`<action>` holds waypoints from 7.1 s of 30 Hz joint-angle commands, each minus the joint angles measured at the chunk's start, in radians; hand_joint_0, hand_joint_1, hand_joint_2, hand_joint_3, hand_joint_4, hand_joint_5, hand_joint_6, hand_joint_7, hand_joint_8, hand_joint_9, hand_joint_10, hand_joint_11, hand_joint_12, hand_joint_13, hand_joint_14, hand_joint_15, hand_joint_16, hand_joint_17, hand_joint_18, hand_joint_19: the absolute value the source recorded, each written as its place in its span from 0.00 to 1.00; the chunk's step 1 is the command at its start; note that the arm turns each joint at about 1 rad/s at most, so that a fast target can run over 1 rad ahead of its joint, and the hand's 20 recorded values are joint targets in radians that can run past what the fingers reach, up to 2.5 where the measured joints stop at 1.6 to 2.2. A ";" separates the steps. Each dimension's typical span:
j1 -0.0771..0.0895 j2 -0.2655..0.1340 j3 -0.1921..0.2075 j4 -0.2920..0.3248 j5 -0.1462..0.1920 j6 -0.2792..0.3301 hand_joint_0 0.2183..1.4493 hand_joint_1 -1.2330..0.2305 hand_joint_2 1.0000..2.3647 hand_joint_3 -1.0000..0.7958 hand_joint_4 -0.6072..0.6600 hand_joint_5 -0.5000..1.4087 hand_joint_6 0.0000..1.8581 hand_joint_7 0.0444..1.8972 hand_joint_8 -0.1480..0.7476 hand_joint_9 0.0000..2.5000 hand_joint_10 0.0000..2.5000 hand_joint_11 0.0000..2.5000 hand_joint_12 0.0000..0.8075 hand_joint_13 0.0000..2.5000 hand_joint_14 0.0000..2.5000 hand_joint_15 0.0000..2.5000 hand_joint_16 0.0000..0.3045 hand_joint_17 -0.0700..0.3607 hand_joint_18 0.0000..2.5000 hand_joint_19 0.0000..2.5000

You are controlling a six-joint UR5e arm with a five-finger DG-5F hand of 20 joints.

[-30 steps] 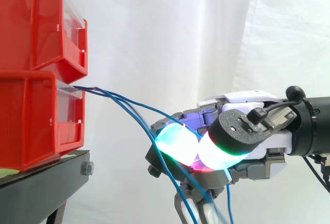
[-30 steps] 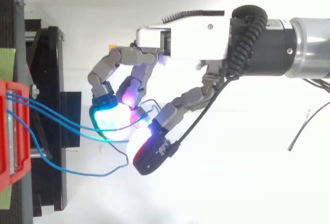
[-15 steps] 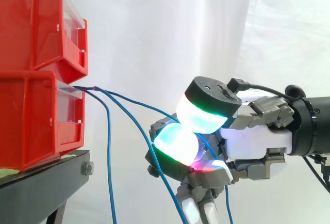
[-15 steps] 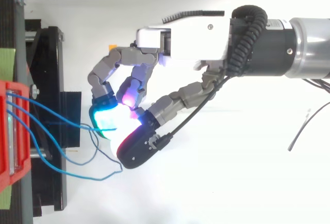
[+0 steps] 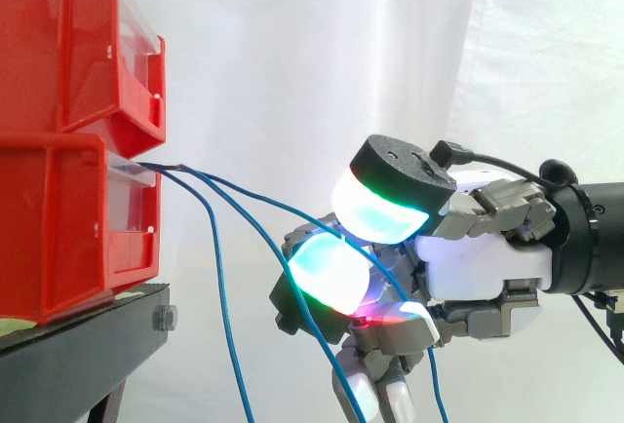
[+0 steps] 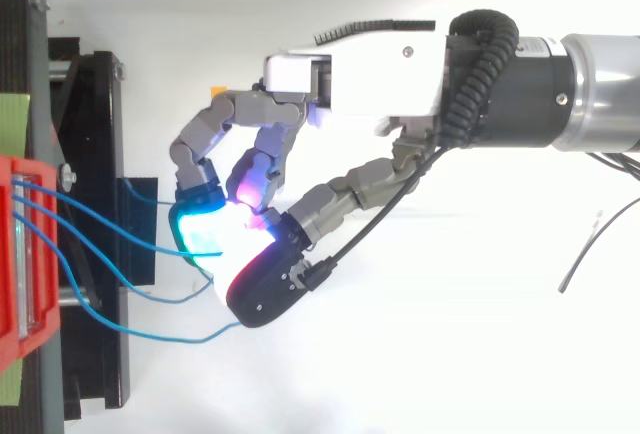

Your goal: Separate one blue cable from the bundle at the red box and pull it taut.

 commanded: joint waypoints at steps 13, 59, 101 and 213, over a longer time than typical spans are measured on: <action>0.001 0.000 0.000 0.000 0.000 -0.002 0.33 0.36 0.01 0.37 0.47 0.19 0.46 0.57 0.55 0.47 0.01 0.50 0.50 0.37 0.01 0.25 0.16 0.42 0.38 0.29; 0.003 0.049 0.000 -0.108 0.014 0.195 0.37 0.27 0.01 0.60 0.33 0.20 0.50 0.66 0.58 0.44 0.00 0.52 0.50 0.37 0.01 0.28 0.17 0.43 0.40 0.26; -0.002 0.098 -0.064 -0.148 -0.005 0.275 0.38 0.27 0.01 0.58 0.36 0.19 0.50 0.64 0.55 0.34 0.96 0.61 0.53 0.30 1.00 0.53 0.16 0.41 0.56 0.67; 0.050 0.276 -0.414 0.007 0.118 0.075 0.38 0.27 0.01 0.58 0.35 0.19 0.50 0.64 0.53 0.33 1.00 0.63 0.52 0.31 1.00 0.53 0.16 0.41 0.57 0.66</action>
